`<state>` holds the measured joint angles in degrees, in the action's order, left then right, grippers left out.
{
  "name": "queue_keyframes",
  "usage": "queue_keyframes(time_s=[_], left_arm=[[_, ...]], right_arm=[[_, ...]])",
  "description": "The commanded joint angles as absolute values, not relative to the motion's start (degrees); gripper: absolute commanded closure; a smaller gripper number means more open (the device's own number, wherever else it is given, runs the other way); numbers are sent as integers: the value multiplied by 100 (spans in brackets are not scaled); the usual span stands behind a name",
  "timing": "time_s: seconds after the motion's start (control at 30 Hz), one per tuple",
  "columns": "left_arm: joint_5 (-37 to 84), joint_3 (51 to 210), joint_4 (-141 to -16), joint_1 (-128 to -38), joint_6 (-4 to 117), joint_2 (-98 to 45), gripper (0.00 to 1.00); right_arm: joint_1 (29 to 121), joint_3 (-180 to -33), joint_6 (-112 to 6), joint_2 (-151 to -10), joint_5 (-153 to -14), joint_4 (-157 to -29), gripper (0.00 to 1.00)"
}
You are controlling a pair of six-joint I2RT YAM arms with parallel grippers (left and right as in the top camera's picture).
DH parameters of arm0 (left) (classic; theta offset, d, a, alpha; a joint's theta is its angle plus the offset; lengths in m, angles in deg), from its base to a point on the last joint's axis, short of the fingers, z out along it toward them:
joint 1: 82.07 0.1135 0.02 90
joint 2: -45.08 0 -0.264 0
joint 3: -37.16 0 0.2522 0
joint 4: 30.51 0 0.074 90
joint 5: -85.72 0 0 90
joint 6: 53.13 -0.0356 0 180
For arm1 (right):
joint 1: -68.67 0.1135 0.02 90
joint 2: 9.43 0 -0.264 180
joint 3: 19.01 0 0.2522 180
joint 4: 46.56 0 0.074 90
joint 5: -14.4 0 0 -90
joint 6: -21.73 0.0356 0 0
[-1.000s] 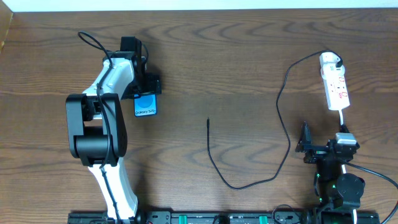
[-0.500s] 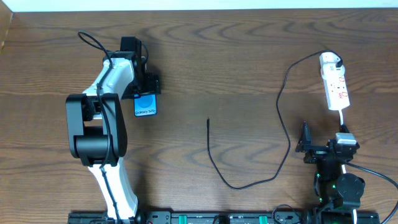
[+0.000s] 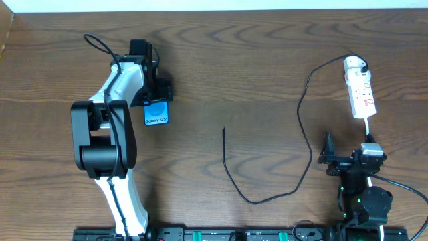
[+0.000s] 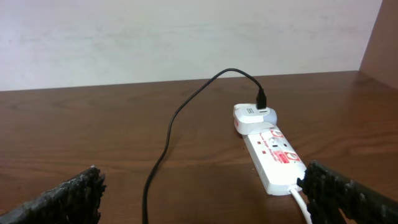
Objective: Plug charger to phone and switch on socket
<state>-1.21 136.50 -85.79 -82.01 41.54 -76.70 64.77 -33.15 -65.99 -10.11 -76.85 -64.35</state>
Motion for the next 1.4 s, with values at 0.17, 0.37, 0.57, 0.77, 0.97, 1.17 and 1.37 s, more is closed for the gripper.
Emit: queue_keyframes(time_s=[0.17, 0.37, 0.57, 0.77, 0.97, 1.17, 1.37], left_arm=[[-125, 13611, -8616, -8177, 4185, -8020, 18], [-123, 13611, -8616, -8177, 4187, -8020, 20], [-123, 13611, -8616, -8177, 4187, -8020, 21], [-125, 13611, -8612, -8177, 4185, -8020, 24], [-123, 13611, -8614, -8177, 4185, -8020, 26], [-123, 13611, -8614, -8177, 4187, -8020, 35], [-125, 13611, -8614, -8177, 4187, -8020, 46]], right_arm=[[6501, -3309, -6682, -976, -7635, -6464, 1], [6501, -3309, -6682, -976, -7635, -6464, 1], [6501, -3309, -6682, -976, -7635, -6464, 1], [6501, -3309, -6682, -976, -7635, -6464, 1], [6501, -3309, -6682, -976, -7637, -6464, 1], [6501, -3309, -6682, -976, -7637, -6464, 1], [6501, -3309, -6682, -976, -7635, -6464, 1]])
